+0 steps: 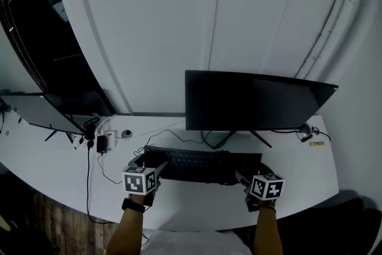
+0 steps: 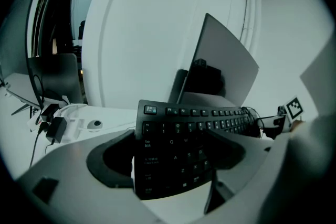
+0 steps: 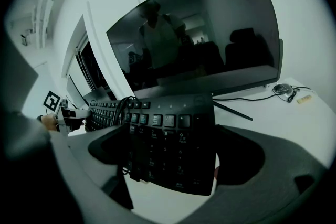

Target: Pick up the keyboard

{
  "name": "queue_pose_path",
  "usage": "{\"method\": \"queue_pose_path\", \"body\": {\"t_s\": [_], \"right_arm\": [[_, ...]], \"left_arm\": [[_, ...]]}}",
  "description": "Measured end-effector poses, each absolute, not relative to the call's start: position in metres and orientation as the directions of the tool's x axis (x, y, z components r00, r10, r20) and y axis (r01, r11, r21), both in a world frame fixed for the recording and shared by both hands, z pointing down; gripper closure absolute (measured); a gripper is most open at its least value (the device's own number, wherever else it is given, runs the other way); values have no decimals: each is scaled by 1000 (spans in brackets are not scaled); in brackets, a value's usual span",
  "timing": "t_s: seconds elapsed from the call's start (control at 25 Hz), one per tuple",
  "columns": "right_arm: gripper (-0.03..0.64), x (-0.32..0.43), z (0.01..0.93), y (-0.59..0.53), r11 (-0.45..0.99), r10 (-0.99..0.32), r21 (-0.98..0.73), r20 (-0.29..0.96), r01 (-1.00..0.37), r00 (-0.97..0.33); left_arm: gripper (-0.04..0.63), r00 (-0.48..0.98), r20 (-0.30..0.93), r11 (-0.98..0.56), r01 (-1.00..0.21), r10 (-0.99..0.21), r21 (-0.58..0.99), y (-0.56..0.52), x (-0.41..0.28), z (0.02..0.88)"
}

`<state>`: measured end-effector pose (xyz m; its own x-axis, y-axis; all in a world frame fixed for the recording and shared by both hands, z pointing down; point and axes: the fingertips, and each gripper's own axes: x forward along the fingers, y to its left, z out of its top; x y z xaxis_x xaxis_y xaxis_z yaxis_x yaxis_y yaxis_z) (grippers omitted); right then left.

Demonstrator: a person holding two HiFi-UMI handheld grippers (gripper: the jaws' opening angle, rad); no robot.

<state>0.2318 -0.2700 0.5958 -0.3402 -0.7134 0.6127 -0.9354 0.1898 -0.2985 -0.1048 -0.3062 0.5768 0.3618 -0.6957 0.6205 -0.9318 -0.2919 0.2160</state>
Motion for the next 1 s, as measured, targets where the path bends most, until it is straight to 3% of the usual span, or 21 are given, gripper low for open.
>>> {"method": "queue_pose_path", "body": {"t_s": [0.36,0.6,1.0], "right_arm": [[130,238,554,-280,223,-776,-260,536,-939,-333],[183,245,551,-279,219,-784,-230,538,-948,-311],[190,246,553,-278,222,-778,-221,546,-950,-310]], "left_arm": [[190,358,553,-297,-933,-752,201,-311,-100,540],[190,355,539,-296,-935,-764,197,-309,-99,533],[190,353,540,-293,-936,-764,197,-309,-99,534]]}}
